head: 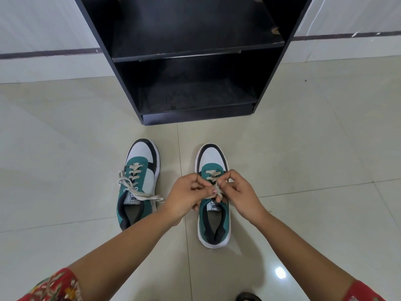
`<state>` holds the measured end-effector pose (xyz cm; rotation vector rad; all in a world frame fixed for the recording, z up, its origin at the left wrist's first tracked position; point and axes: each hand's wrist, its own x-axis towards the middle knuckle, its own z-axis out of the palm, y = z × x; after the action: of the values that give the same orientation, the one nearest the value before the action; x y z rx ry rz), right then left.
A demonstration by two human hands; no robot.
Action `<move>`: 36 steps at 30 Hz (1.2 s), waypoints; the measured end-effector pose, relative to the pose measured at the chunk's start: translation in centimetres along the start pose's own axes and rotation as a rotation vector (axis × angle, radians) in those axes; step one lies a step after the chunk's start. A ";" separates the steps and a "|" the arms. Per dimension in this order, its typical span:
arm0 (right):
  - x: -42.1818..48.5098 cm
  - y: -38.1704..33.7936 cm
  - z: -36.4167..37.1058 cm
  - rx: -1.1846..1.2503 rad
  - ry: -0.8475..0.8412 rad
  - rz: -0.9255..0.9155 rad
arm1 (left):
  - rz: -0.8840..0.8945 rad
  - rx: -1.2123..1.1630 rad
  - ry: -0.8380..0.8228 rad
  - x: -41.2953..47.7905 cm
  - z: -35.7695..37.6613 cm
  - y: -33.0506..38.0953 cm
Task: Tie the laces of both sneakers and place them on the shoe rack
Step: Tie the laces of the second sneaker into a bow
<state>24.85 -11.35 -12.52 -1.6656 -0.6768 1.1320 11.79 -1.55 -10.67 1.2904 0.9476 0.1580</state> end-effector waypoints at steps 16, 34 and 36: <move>-0.2 -1.5 -0.2 0.057 -0.009 0.153 | 0.375 1.098 0.014 -0.5 0.5 0.7; -2.6 -2.1 -2.0 -0.574 0.023 -0.171 | -0.450 -0.156 -0.309 -0.1 -1.5 1.4; -2.8 -1.8 -1.1 -0.546 -0.093 -0.079 | -0.455 -0.191 -0.304 0.0 -1.5 0.9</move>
<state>24.79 -13.43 -9.70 -2.0205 -1.1795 1.0270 11.10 -0.14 -9.83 0.8671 0.9137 -0.2884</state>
